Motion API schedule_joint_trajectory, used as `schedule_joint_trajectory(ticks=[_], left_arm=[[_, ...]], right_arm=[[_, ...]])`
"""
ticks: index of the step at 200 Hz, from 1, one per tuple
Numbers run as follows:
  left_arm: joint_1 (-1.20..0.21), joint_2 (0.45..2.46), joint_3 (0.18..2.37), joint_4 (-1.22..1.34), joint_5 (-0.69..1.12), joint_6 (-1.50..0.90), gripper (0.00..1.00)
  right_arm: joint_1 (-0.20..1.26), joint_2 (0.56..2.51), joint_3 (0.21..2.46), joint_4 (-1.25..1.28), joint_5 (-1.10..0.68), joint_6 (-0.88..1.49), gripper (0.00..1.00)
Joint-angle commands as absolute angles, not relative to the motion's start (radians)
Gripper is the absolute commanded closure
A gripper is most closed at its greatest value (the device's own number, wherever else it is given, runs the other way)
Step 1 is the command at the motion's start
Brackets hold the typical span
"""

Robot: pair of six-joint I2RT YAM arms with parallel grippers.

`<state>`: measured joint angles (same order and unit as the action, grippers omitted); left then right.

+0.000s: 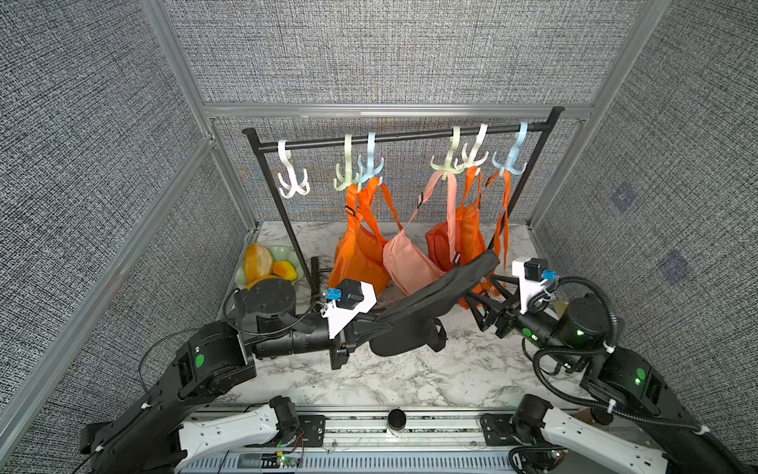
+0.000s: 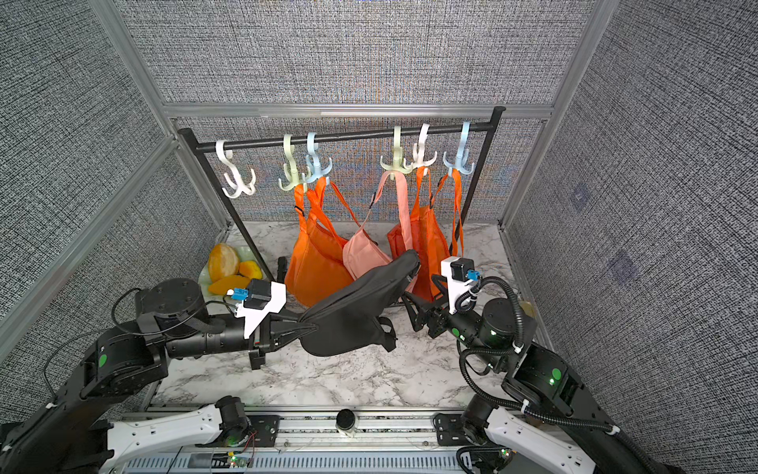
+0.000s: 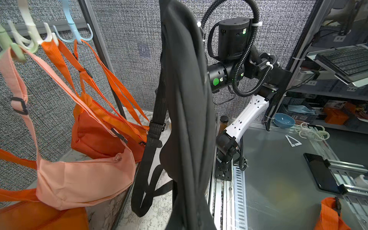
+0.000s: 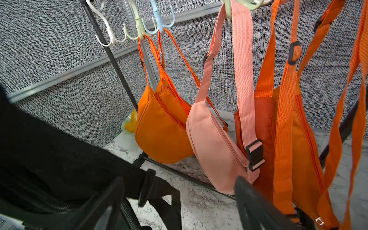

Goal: Hang the bag on a hook
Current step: Pick up the bag from the center of the board.

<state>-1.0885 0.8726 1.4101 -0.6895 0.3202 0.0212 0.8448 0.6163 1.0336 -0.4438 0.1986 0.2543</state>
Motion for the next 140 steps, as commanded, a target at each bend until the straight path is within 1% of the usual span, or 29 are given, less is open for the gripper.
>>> schedule_joint_trajectory(ticks=[1, 15, 34, 55, 94, 140], left_arm=[[-1.087, 0.861, 1.418, -0.668, 0.313, 0.028, 1.0], [-1.086, 0.854, 1.413, -0.66, 0.303, 0.026, 1.0], [-1.087, 0.848, 1.403, -0.649, 0.295, 0.025, 1.0], [-1.086, 0.85, 1.395, -0.643, 0.294, 0.023, 1.0], [-1.086, 0.852, 1.391, -0.64, 0.28, 0.025, 1.0], [-1.086, 0.839, 1.37, -0.634, 0.268, 0.02, 1.0]], right_arm=[[0.845, 0.583, 0.995, -0.42, 0.222, 0.277, 0.1], [0.845, 0.557, 0.947, -0.407, 0.272, 0.303, 0.1], [0.845, 0.531, 0.865, -0.381, 0.287, 0.331, 0.1], [0.847, 0.541, 0.825, -0.351, 0.221, 0.347, 0.1], [0.855, 0.618, 0.824, -0.265, 0.083, 0.365, 0.11], [0.873, 0.682, 0.853, -0.202, 0.07, 0.354, 0.11]])
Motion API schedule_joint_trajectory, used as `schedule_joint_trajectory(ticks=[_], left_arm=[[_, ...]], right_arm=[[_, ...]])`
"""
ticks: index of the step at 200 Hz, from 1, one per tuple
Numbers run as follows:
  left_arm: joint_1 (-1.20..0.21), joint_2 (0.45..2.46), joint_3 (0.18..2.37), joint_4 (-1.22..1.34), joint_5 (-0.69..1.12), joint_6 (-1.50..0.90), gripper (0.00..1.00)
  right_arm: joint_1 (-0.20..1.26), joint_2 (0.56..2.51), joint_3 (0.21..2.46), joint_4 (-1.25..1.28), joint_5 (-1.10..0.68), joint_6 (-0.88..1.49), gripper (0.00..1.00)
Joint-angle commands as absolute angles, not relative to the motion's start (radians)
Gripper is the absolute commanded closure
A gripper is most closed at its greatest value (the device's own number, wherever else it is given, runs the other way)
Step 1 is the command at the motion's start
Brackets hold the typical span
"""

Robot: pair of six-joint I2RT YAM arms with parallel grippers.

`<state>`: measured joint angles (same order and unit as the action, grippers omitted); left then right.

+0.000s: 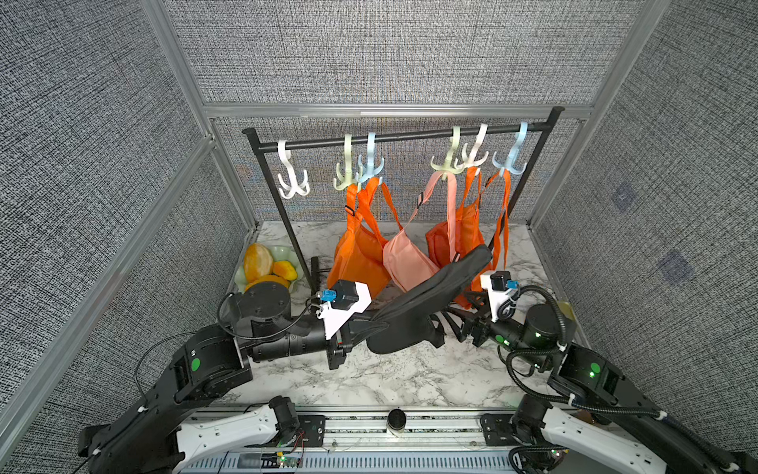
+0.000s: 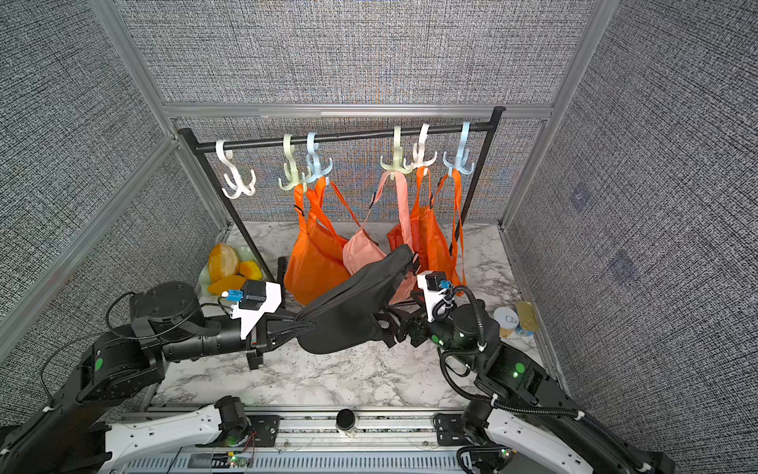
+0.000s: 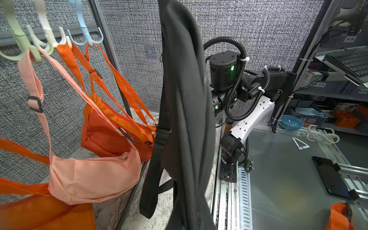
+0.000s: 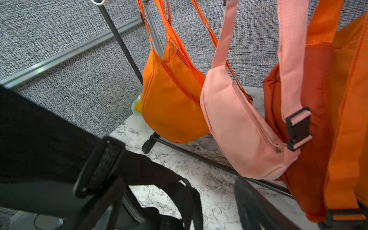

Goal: Hang the bag on a hook
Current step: Pick up the bag from the center of the board.

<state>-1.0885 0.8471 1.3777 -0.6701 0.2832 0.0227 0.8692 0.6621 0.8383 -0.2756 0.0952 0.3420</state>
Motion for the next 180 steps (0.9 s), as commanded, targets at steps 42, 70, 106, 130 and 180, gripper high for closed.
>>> schedule_joint_trajectory(ticks=[42, 70, 106, 130, 180], left_arm=[[-1.086, 0.818, 1.358, -0.633, 0.237, 0.016, 1.0], [-1.086, 0.802, 1.352, -0.632, 0.22, 0.014, 1.0], [-1.087, 0.793, 1.351, -0.638, 0.216, 0.014, 1.0], [-1.087, 0.795, 1.347, -0.631, 0.214, 0.012, 1.0], [-1.086, 0.813, 1.344, -0.618, 0.205, 0.005, 1.0]], right_arm=[[0.891, 0.734, 0.881, -0.207, 0.05, 0.344, 0.13], [0.905, 0.714, 0.872, -0.268, 0.174, 0.36, 0.14], [0.915, 0.613, 0.814, -0.267, 0.192, 0.37, 0.14], [0.937, 0.603, 0.802, -0.265, 0.199, 0.371, 0.15], [0.998, 0.696, 0.813, -0.154, 0.221, 0.356, 0.16]])
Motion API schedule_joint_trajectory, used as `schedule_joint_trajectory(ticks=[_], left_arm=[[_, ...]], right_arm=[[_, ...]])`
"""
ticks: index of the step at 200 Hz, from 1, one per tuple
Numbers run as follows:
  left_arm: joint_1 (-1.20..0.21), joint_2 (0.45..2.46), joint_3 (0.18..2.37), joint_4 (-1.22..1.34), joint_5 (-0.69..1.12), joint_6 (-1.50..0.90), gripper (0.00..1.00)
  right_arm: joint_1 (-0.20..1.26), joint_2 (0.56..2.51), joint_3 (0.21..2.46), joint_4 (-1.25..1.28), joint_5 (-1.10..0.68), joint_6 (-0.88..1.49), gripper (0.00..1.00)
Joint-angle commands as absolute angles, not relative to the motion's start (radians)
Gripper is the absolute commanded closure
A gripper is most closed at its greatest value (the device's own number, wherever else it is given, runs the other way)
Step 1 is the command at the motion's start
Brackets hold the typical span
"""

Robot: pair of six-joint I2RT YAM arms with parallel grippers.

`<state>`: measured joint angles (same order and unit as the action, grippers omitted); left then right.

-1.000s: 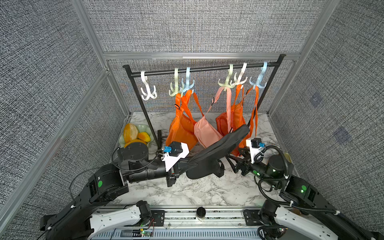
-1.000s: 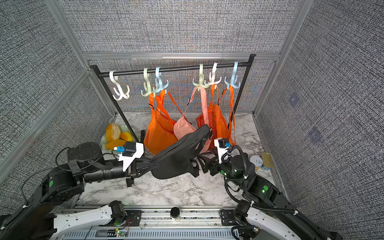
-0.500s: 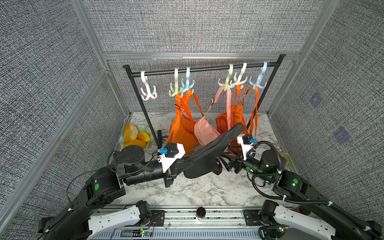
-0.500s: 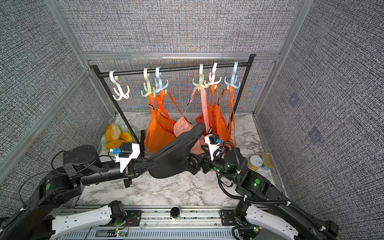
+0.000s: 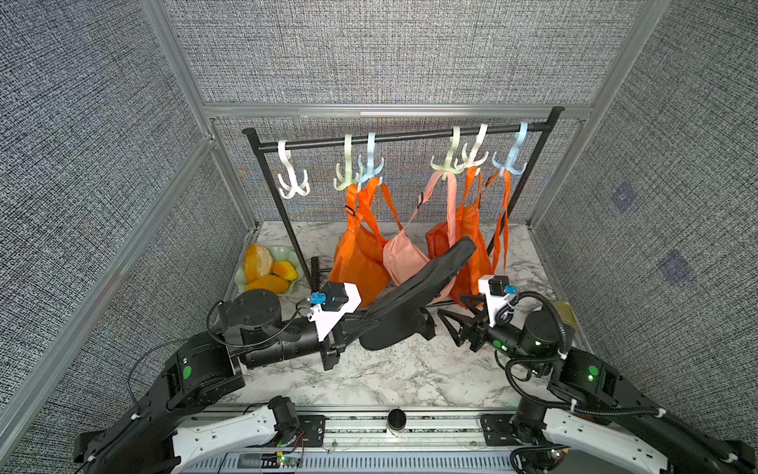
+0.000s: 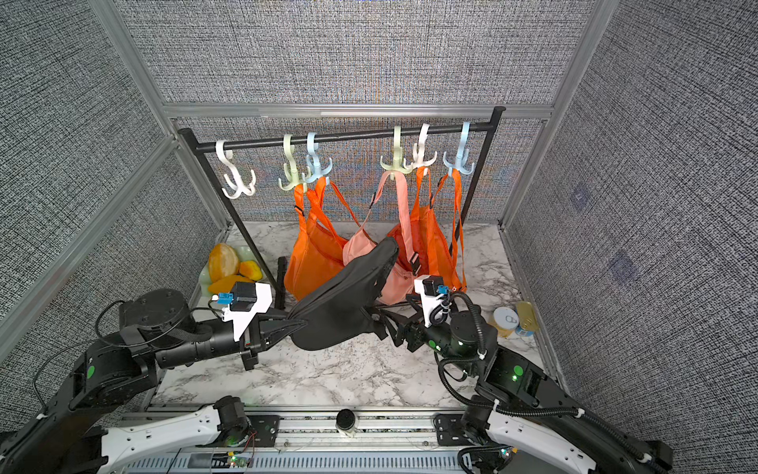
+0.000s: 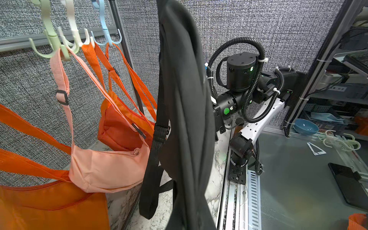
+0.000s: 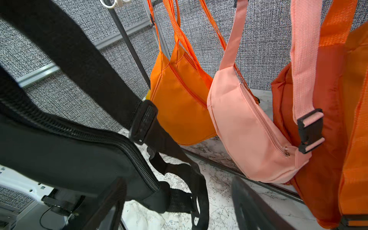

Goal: Hang the bag on a hook
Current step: Pick up the bag from the center of the board.

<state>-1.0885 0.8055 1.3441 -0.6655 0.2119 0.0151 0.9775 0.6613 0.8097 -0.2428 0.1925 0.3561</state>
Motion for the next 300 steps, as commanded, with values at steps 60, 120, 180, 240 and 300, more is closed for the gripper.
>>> schedule_joint_trajectory(ticks=[60, 120, 180, 240, 300], left_arm=[[-1.087, 0.797, 1.324, -0.607, 0.199, -0.002, 1.0], [-1.086, 0.769, 1.289, -0.585, 0.195, -0.005, 1.0], [-1.086, 0.677, 1.225, -0.551, -0.032, -0.052, 1.0], [-1.086, 0.523, 1.1, -0.623, -0.354, -0.202, 1.0], [-1.086, 0.317, 1.092, -0.615, -0.553, -0.281, 1.0]], right_arm=[[1.014, 0.757, 0.806, -0.062, 0.392, 0.385, 0.29], [1.014, 0.797, 0.853, -0.055, 0.416, 0.361, 0.6], [1.012, 0.838, 0.968, -0.08, 0.49, 0.285, 1.0], [0.935, 1.06, 1.338, -0.295, 0.401, 0.149, 1.0], [0.93, 1.434, 1.728, -0.435, 0.106, 0.085, 1.0]])
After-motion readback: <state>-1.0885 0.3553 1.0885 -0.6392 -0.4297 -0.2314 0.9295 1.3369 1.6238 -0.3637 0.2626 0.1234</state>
